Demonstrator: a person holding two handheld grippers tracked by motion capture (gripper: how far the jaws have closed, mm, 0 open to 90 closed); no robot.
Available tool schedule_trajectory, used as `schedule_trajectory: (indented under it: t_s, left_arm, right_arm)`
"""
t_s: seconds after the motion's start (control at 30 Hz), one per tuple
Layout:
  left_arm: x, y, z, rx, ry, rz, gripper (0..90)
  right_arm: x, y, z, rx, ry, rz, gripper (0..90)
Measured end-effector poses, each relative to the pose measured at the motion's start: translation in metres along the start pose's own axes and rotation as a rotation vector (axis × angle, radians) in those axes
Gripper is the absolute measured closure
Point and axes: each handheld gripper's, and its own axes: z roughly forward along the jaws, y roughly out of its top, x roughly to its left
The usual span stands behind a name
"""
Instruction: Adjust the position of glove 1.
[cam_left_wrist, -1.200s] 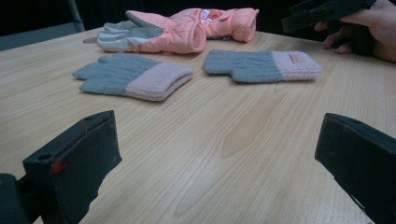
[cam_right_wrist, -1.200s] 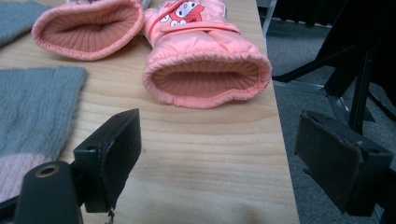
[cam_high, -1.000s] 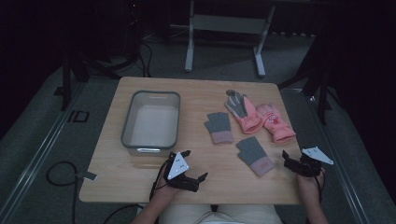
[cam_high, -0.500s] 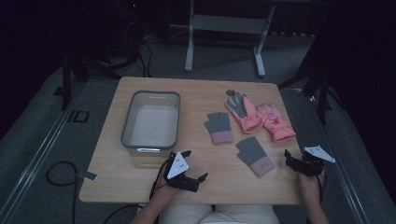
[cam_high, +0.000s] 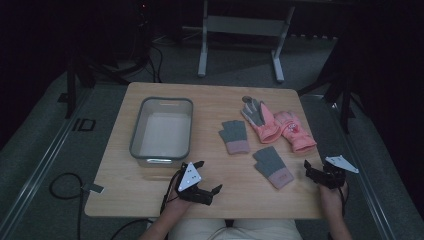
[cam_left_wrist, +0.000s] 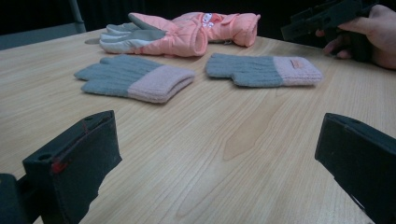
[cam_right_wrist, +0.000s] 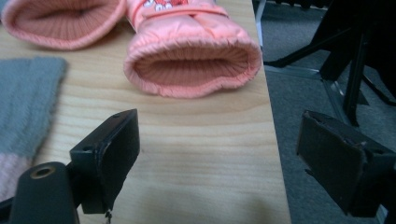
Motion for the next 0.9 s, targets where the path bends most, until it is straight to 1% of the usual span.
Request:
schedule_trajectory:
  t_s: [0.03, 0.1, 0.13, 0.2, 0.37, 0.5, 0.53, 0.6, 0.63, 0.73, 0.8, 0.9]
  left_arm:
    - [0.0, 0.0, 0.0, 0.0, 0.001, 0.001, 0.0]
    - [-0.001, 0.0, 0.0, 0.001, 0.001, 0.002, 0.0]
    - [0.0, 0.0, 0.0, 0.0, 0.0, 0.001, 0.0]
    - [0.0, 0.0, 0.0, 0.002, -0.001, -0.001, 0.0]
    - [-0.001, 0.0, 0.0, 0.003, -0.003, 0.001, 0.0]
    - [0.0, 0.0, -0.001, 0.002, -0.003, -0.008, 0.0]
    - [0.0, 0.0, -0.001, 0.002, -0.003, -0.008, 0.0]
    - [0.001, 0.0, -0.001, -0.003, -0.005, -0.01, 0.0]
    - [0.001, 0.0, -0.001, -0.003, -0.005, -0.01, 0.0]
    - [0.0, 0.0, -0.001, 0.002, -0.007, -0.005, 0.0]
    - [0.0, 0.0, -0.001, 0.003, -0.005, -0.004, 0.0]
    - [-0.001, 0.0, -0.001, 0.003, 0.0, -0.003, 0.0]
  right_arm:
    - [0.0, 0.001, -0.001, -0.008, 0.005, 0.009, 13.4]
    - [0.0, 0.007, -0.004, -0.023, 0.025, 0.001, 13.4]
    - [0.001, 0.01, -0.005, -0.031, 0.031, 0.005, 13.4]
    - [0.002, 0.017, -0.008, -0.044, 0.044, 0.029, 13.4]
    - [0.005, 0.032, -0.01, -0.035, 0.048, 0.016, 13.4]
    - [0.007, 0.042, -0.014, -0.041, 0.059, 0.027, 13.3]
    - [0.007, 0.042, -0.014, -0.041, 0.059, 0.027, 13.3]
    - [0.01, 0.049, -0.016, -0.06, 0.051, 0.023, 13.0]
    - [0.01, 0.051, -0.017, -0.068, 0.053, 0.03, 12.9]
    - [0.011, 0.06, -0.019, -0.09, 0.041, 0.025, 12.9]
    - [0.011, 0.067, -0.021, -0.103, 0.046, 0.031, 12.8]
    - [0.014, 0.078, -0.025, -0.118, 0.039, 0.017, 12.7]
